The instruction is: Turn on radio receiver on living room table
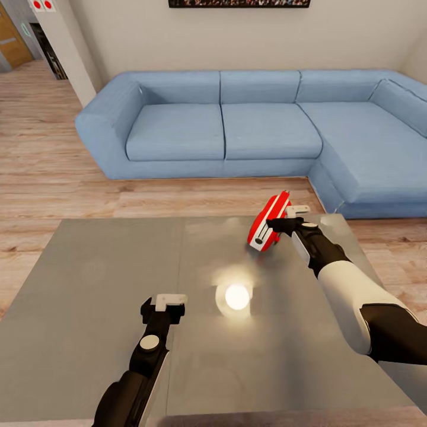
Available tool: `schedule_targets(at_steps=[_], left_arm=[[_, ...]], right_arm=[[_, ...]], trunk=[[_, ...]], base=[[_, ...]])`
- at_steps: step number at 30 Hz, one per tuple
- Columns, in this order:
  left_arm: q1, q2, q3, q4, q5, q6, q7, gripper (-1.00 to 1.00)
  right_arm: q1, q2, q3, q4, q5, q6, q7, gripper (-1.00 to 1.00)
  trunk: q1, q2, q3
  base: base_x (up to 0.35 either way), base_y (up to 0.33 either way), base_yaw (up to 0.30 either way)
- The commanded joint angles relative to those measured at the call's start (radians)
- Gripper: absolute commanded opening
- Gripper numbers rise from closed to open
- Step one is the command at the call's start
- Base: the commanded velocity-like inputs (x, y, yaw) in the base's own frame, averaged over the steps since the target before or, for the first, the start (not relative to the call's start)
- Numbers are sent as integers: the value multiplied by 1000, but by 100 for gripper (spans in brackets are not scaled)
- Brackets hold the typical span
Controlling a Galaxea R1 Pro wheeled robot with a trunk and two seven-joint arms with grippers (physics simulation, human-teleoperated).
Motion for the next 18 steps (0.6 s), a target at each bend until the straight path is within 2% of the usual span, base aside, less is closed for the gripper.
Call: schedule_targets(at_steps=[1, 13, 18], left_arm=[[0, 0, 0, 0, 0, 0, 0, 100], [0, 0, -1, 0, 0, -1, 0, 100], [0, 0, 1, 0, 0, 0, 0, 100]], right_arm=[[1, 0, -1, 1, 8, 0, -1, 100], [0, 7, -1, 3, -1, 1, 14, 100], [0, 8, -2, 4, -1, 1, 14, 100]], trunk=[[0, 0, 0], [0, 0, -1], [0, 0, -1]], base=[[0, 0, 0], [0, 1, 0], [0, 118, 0]])
